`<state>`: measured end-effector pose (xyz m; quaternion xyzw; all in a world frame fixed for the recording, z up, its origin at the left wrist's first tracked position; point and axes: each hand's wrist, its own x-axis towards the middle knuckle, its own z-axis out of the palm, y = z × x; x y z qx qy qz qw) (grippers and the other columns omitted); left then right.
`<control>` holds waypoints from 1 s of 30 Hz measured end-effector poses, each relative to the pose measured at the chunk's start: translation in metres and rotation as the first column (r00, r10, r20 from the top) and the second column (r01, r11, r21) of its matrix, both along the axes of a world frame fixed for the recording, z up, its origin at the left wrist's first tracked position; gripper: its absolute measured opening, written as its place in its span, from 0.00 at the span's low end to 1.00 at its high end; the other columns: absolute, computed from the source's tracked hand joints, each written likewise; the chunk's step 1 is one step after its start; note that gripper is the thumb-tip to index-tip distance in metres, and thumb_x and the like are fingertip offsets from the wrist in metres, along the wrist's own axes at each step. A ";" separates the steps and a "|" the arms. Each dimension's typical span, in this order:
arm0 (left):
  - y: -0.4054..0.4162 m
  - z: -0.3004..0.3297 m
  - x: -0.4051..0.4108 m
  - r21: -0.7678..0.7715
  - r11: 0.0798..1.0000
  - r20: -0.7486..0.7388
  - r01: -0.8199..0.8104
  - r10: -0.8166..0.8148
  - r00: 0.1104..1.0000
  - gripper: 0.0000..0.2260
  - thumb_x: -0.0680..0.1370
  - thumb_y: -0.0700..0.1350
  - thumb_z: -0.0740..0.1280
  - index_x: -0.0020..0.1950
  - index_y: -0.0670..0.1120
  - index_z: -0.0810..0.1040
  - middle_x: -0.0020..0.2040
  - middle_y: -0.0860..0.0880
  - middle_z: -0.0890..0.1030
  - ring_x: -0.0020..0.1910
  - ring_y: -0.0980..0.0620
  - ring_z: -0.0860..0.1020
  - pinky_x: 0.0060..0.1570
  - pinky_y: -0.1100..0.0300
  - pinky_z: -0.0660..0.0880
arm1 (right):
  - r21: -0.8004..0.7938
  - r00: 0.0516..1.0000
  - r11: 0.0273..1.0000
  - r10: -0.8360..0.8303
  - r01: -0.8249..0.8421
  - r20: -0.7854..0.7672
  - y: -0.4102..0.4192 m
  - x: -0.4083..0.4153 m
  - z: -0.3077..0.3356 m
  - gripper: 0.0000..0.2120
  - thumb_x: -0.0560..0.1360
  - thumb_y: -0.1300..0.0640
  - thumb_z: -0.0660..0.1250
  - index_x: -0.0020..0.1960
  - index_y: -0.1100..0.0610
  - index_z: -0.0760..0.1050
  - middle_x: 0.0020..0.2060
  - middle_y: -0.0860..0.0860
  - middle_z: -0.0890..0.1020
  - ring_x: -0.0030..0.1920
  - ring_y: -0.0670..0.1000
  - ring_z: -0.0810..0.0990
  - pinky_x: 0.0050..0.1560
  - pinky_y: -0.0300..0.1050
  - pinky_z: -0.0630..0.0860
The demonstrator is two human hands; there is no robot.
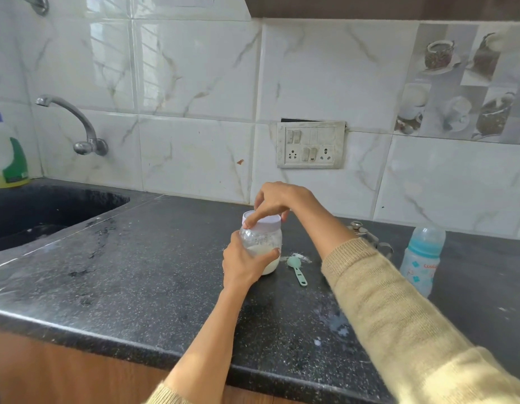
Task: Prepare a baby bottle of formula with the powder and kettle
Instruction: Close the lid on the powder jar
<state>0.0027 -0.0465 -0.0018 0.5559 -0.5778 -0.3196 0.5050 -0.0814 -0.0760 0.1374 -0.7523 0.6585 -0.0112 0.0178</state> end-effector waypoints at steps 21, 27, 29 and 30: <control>0.001 -0.003 -0.005 -0.076 0.993 0.048 -0.092 0.096 0.994 0.38 0.62 0.58 0.78 0.65 0.45 0.68 0.59 0.47 0.77 0.59 0.45 0.75 0.54 0.53 0.72 | -0.040 0.987 0.999 -0.028 0.035 0.159 0.005 -0.002 -0.016 0.28 0.65 0.43 0.73 0.63 0.48 0.75 0.59 0.50 0.76 0.51 0.51 0.75 0.56 0.49 0.77; 0.002 -0.005 -0.004 -0.080 0.993 0.073 -0.090 0.096 0.993 0.38 0.59 0.55 0.79 0.61 0.46 0.66 0.58 0.47 0.76 0.57 0.45 0.75 0.53 0.50 0.75 | 0.027 0.954 0.999 0.022 -0.031 0.298 0.001 -0.010 -0.016 0.28 0.65 0.47 0.75 0.64 0.46 0.74 0.63 0.49 0.75 0.55 0.52 0.75 0.54 0.46 0.76; 0.000 -0.007 -0.003 -0.080 0.992 0.086 -0.094 0.101 0.991 0.36 0.59 0.53 0.79 0.60 0.46 0.65 0.56 0.47 0.76 0.56 0.44 0.76 0.52 0.49 0.75 | 0.055 0.938 0.996 0.042 -0.065 0.343 0.000 -0.013 -0.016 0.27 0.65 0.50 0.76 0.63 0.45 0.74 0.63 0.49 0.74 0.54 0.51 0.74 0.49 0.41 0.73; 0.000 -0.007 -0.002 -0.079 0.992 0.091 -0.094 0.101 0.991 0.35 0.60 0.52 0.79 0.60 0.46 0.65 0.56 0.47 0.76 0.56 0.44 0.76 0.51 0.50 0.75 | 0.074 0.930 0.994 0.045 -0.077 0.365 -0.001 -0.014 -0.015 0.27 0.66 0.51 0.76 0.63 0.45 0.74 0.64 0.49 0.74 0.54 0.50 0.73 0.46 0.40 0.71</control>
